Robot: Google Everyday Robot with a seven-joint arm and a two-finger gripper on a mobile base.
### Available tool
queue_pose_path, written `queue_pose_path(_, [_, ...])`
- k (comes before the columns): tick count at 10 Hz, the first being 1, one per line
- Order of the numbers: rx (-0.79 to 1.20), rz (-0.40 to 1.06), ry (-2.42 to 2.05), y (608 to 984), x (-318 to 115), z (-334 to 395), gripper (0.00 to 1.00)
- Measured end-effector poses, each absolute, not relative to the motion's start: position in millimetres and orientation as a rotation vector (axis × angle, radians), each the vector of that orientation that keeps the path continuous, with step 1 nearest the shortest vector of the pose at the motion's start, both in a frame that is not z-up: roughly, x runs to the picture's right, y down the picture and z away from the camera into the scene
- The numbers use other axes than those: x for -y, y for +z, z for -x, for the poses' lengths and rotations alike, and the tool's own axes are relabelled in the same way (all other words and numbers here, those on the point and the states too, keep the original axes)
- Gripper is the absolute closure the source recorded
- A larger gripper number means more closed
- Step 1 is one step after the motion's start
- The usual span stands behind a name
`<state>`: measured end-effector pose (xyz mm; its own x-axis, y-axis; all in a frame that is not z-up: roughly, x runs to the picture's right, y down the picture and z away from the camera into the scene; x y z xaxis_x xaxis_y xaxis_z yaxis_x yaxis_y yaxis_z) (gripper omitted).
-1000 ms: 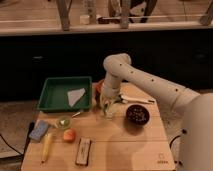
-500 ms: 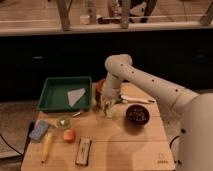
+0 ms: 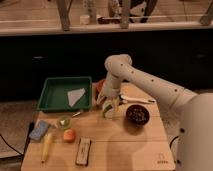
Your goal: Place pepper in paper cup
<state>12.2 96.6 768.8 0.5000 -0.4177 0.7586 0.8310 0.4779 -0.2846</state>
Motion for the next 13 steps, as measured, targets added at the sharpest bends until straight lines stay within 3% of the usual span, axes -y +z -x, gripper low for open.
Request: queue_pose_path(13, [0.677,0.708,-0.856,769.7,-92.2,-14.3,0.20])
